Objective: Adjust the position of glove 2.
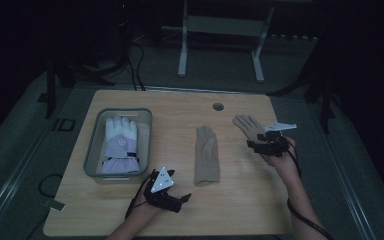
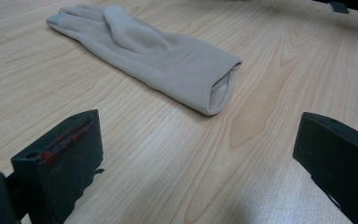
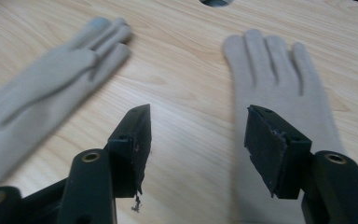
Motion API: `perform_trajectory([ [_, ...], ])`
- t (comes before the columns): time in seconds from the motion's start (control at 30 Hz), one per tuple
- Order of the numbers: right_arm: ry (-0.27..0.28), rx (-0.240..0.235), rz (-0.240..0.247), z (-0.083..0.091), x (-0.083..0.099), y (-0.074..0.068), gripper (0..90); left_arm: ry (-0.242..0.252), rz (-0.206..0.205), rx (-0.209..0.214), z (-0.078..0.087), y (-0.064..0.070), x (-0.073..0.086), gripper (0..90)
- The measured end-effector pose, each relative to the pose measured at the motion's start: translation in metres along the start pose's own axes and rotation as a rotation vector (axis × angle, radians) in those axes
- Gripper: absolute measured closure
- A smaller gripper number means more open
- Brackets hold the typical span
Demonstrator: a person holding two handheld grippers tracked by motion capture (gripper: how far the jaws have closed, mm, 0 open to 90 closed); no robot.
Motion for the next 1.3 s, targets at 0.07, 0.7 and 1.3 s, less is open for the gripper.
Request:
perform_trajectory([
  [0.07, -0.002, 0.001, 0.004, -0.003, -0.002, 0.007, 42.7, -0.002, -0.001, 0.002, 0.000, 0.000, 0.000, 1.8],
  [0.7, -0.060, 0.100, -0.004, -0.040, -0.013, 0.059, 43.4, 0.006, 0.006, 0.010, 0.000, -0.001, 0.000, 1.8],
  [1.3, -0.087, 0.120, -0.094, -0.054, -0.004, 0.051, 75.9, 0.000, 0.005, 0.006, 0.001, 0.000, 0.001, 1.8],
])
Point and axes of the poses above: each handheld gripper's, and its own axes: z roughly backward along the jaws, x roughly out of its underside, y roughly to its right, the point moved 2 cm from there along -z, roughly forward along the jaws, and after that the axes turned 15 degrees about -z, right-handed, at the moved point
